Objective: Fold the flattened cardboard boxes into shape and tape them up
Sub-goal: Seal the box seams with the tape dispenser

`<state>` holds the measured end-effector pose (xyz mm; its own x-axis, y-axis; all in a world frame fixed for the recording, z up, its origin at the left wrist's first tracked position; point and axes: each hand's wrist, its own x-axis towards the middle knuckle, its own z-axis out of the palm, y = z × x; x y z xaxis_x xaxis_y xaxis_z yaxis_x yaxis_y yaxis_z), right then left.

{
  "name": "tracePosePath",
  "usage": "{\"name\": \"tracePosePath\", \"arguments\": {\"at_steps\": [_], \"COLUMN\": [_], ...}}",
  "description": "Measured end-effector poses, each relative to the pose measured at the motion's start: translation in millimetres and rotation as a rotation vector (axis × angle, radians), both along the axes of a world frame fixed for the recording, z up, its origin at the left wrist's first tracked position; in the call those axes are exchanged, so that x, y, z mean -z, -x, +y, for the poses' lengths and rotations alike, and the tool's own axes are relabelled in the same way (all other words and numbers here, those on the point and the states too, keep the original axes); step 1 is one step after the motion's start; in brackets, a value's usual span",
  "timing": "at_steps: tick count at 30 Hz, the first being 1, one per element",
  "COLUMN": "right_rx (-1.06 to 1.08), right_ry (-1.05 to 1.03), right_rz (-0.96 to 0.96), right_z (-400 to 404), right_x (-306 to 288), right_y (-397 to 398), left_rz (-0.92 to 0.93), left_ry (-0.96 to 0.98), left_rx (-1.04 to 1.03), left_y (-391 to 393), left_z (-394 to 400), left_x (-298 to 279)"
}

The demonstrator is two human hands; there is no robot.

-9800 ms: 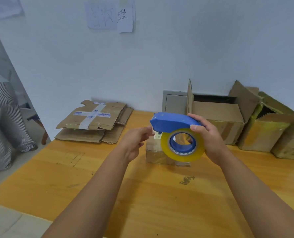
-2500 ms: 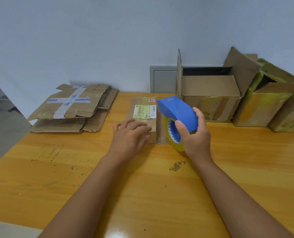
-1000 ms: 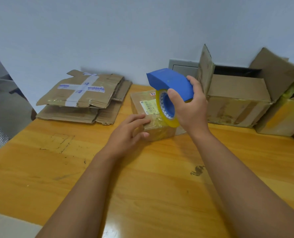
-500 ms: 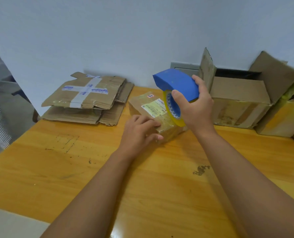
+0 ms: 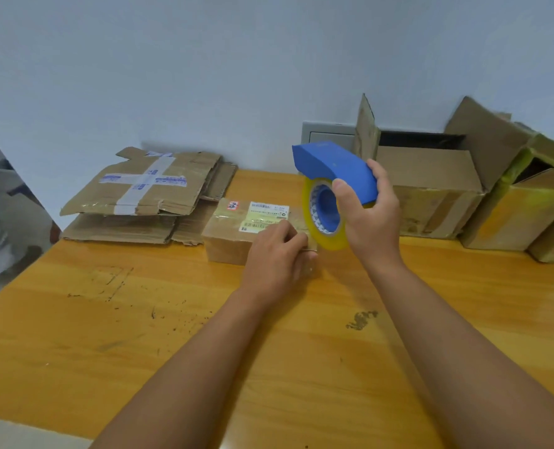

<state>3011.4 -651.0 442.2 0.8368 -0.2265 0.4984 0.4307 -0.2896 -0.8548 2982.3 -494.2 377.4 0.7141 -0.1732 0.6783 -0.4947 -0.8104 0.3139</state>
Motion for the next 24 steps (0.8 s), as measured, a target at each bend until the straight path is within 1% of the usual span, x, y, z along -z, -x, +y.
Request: {"name": "tracePosePath", "arguments": {"at_steps": [2, 5, 8, 10, 12, 15, 16, 19, 22, 24], "right_rx": [-0.014, 0.009, 0.056, 0.074, 0.092, 0.109, 0.112, 0.122, 0.118, 0.116], "right_ry": [0.002, -0.005, -0.003, -0.005, -0.002, 0.001, 0.003, 0.009, 0.001, -0.010], "right_rz": [0.002, -0.030, -0.054, -0.033, -0.006, 0.030, 0.035, 0.027, 0.029, 0.035], "right_z": [-1, -10, -28, -41, -51, -59, -61, -62, -64, -68], "right_x": [-1, 4, 18, 30, 41, 50, 51, 53, 58, 60], "right_y": [1, 11, 26, 35, 42, 45, 44, 42, 43, 43], "left_rz": [0.019, 0.067, 0.036, 0.004, 0.012, 0.094, 0.131, 0.231, 0.255, 0.258], "left_ry": [-0.012, -0.090, -0.118, -0.140, -0.173, -0.138, -0.131, -0.186, -0.195, -0.207], "left_rx": [-0.016, -0.065, -0.089, -0.077, -0.046, -0.032, -0.057, -0.172, -0.243, -0.213], "left_y": [1, 3, -1, -3, -2, 4, 6, 7, 1, 0], "left_z": [-1, 0, -3, -4, -1, 2, -1, -12, -19, -18], "left_x": [1, 6, 6, 5, 5, 0, -3, -9, -12, -15]}}
